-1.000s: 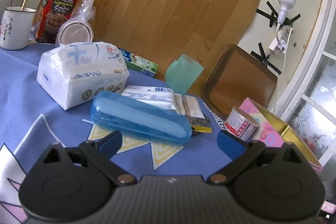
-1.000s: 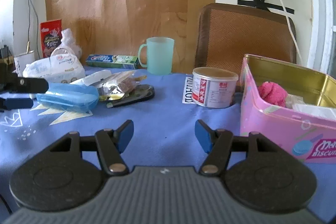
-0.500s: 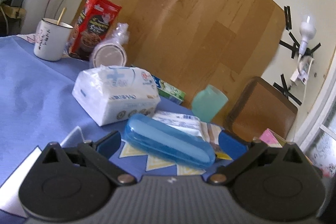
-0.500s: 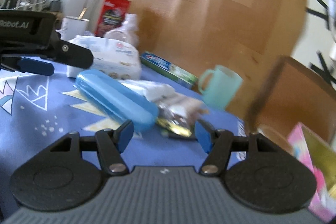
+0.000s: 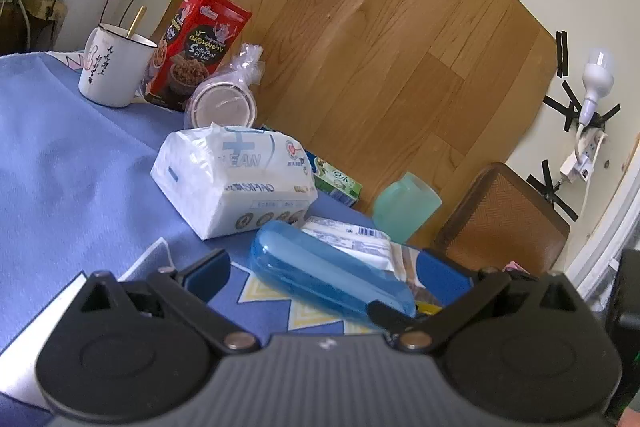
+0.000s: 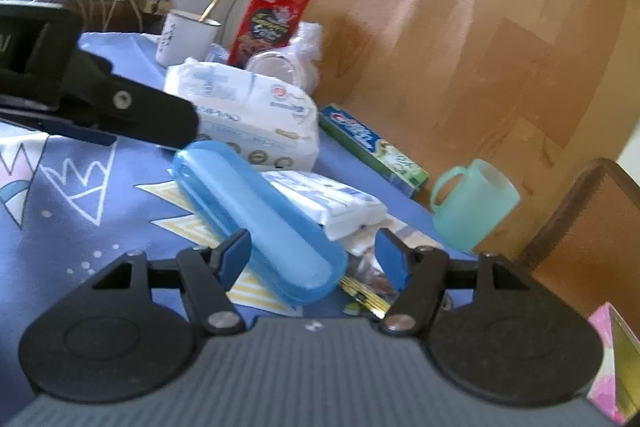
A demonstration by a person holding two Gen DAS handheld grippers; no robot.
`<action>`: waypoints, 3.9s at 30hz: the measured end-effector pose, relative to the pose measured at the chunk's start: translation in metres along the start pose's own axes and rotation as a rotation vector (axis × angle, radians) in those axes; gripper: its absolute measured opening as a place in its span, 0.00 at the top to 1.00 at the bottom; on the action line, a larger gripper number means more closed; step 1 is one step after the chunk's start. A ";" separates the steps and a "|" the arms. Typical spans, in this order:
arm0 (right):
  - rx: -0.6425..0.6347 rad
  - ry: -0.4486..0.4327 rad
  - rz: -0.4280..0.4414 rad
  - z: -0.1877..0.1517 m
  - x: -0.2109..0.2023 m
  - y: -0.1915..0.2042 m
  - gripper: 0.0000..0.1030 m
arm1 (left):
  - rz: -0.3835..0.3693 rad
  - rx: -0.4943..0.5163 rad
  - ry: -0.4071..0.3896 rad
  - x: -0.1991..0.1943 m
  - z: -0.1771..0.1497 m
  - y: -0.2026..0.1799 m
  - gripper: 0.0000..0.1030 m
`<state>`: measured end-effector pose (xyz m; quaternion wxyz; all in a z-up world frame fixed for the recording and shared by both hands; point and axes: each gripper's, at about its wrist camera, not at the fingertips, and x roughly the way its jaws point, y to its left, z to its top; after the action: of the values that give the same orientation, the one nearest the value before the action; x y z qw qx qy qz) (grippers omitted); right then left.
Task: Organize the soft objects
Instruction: 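Grasp the blue toothbrush case with the right gripper and lift it, then carry the blue case into the pink tin and open the right gripper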
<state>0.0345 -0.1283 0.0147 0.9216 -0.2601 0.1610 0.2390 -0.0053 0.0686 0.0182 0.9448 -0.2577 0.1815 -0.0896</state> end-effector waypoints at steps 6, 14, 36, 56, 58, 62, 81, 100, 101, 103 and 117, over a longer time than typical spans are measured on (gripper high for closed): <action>0.000 0.040 0.059 0.002 0.011 -0.001 0.31 | -0.002 -0.004 0.006 0.001 0.000 0.001 0.00; -0.001 0.079 0.118 0.002 0.017 0.001 0.31 | -0.004 -0.007 0.010 0.002 0.000 0.002 0.00; 0.066 0.060 0.142 0.004 0.017 0.004 0.27 | -0.010 -0.012 0.018 0.003 0.000 0.004 0.00; 0.081 0.032 0.173 0.008 0.003 0.005 0.27 | 0.000 -0.019 0.019 0.004 0.000 0.004 0.00; 0.079 0.048 0.180 0.007 0.009 0.007 0.27 | 0.001 -0.018 0.019 0.004 0.000 0.004 0.00; 0.089 0.073 0.193 0.005 0.016 0.010 0.36 | 0.003 -0.015 0.021 0.004 0.000 0.003 0.00; 0.193 0.102 0.053 -0.072 -0.102 -0.021 0.44 | 0.012 -0.020 0.063 0.010 0.000 0.004 0.00; 0.339 0.095 -0.091 -0.118 -0.136 -0.032 0.31 | -0.063 0.158 0.262 0.024 -0.018 -0.046 0.02; 0.336 0.095 -0.092 -0.118 -0.135 -0.032 0.31 | -0.094 0.149 0.290 0.024 -0.021 -0.051 0.02; 0.350 0.092 -0.094 -0.117 -0.133 -0.035 0.31 | -0.141 0.163 0.337 0.024 -0.027 -0.065 0.05; 0.348 0.065 -0.037 -0.102 -0.127 -0.021 0.32 | -0.263 0.211 0.601 0.056 -0.054 -0.110 0.32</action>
<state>-0.0786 -0.2462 -0.0065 0.9512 -0.1069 0.2248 0.1822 0.0171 -0.0642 0.0155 0.8510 -0.1420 0.4066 -0.3006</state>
